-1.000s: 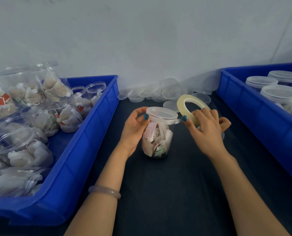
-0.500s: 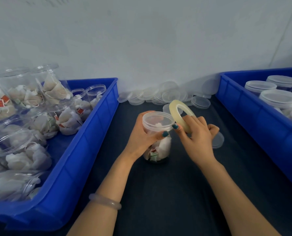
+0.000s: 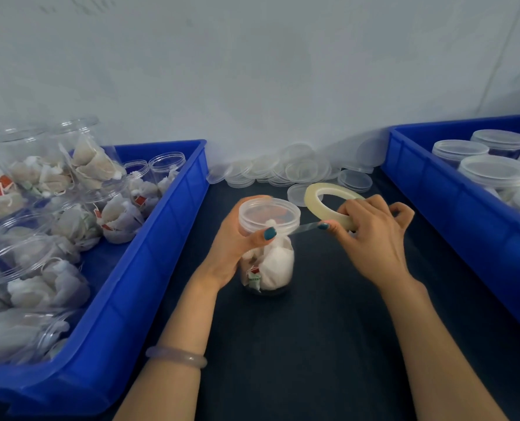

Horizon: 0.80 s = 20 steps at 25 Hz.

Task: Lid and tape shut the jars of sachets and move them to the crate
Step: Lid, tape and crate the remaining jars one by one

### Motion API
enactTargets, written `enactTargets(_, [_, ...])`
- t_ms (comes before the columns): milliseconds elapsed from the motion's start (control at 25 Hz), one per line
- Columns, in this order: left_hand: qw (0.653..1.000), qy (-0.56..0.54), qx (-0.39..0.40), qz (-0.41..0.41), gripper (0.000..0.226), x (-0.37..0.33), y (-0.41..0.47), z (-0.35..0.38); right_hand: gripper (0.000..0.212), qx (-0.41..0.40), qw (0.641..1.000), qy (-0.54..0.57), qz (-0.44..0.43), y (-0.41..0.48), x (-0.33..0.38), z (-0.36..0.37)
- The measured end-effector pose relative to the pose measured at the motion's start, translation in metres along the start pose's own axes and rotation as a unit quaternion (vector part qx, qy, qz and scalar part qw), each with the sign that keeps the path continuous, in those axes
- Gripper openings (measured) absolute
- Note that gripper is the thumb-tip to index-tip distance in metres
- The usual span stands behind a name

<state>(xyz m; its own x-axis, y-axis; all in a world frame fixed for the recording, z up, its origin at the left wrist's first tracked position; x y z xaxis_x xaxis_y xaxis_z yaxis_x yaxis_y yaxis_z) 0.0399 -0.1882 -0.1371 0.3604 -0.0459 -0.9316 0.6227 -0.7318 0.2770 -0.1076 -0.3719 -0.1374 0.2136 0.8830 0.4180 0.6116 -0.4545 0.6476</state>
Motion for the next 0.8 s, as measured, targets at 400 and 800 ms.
enactTargets(400, [0.99,0.051,0.134,0.001,0.122,-0.007,-0.006,0.009,0.055,0.018,0.988,0.153,-0.008,-0.002,0.013,0.007])
enactTargets(800, [0.997,0.077,0.014,0.008,0.093,0.001,-0.001,0.008,0.054,0.006,0.996,0.09,-0.013,-0.007,0.018,0.01])
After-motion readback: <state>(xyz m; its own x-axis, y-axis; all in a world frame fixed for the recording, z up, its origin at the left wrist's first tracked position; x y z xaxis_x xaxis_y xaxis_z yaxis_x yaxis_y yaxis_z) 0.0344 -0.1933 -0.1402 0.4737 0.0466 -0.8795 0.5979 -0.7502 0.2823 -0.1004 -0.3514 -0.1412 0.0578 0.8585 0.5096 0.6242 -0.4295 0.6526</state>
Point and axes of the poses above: each hand's wrist, its own y-axis towards the middle knuckle, its own z-axis out of the palm, x = y × z, the point moved 1 cm from there along y, towards the middle knuckle, and after that the axes turned 7 degrees about y, right-handed, at the moved point
